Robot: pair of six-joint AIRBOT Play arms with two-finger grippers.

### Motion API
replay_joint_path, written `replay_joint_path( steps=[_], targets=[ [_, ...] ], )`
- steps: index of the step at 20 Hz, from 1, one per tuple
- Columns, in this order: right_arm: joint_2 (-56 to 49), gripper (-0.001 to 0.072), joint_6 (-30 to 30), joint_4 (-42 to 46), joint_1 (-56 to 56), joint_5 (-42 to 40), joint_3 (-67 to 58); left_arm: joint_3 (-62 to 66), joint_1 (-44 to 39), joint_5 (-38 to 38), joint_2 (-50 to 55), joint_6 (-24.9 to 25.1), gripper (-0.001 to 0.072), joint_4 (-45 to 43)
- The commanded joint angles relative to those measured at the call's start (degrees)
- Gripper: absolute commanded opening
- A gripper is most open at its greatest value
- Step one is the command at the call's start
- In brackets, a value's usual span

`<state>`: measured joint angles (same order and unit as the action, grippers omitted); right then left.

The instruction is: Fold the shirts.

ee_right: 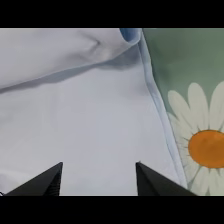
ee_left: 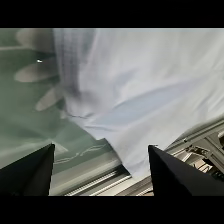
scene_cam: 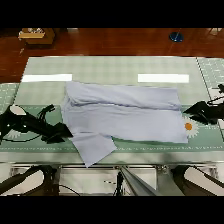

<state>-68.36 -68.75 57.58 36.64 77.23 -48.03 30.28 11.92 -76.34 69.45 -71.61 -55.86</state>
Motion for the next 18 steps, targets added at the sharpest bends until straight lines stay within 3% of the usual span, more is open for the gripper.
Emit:
replay_joint_path(
  steps=[1, 2, 5, 6, 8, 11, 18],
  targets=[
    [1.68, 0.0548, 0.17, -0.24, 0.04, -0.39, 0.68, -0.68, -6.54, 7.37, 0.98, -2.67, 0.0720, 2.34],
    [2.19, 0.0548, 0.04, -0.28, 0.04, -0.42, 0.68, -0.68, -8.04, 8.46, 1.42, -2.67, 0.0692, 4.15],
    [3.63, 0.0548, -1.07, -0.24, 0.09, -0.35, 0.66, -0.70, -11.28, 8.55, 2.73, -2.56, 0.0163, 6.08],
    [3.80, 0.0548, -1.38, -0.24, 0.09, -0.17, 0.66, -0.68, -11.34, 7.82, 2.80, -2.54, 0.0093, 5.70],
    [3.82, 0.0549, -1.57, 1.84, 0.09, 1.29, 0.68, -0.68, -10.38, 6.12, 2.78, -1.99, 0.0022, 4.42],
    [3.82, 0.0548, -4.26, 14.34, 0.11, 1.92, 3.13, -0.68, -7.72, 3.45, 2.69, -0.81, 0.0022, 4.42],
    [3.82, 0.0549, -4.07, 18.45, 0.11, 0.85, 11.63, -0.68, -5.64, 2.99, 2.32, 2.10, 0.0023, 4.46]
  ],
)
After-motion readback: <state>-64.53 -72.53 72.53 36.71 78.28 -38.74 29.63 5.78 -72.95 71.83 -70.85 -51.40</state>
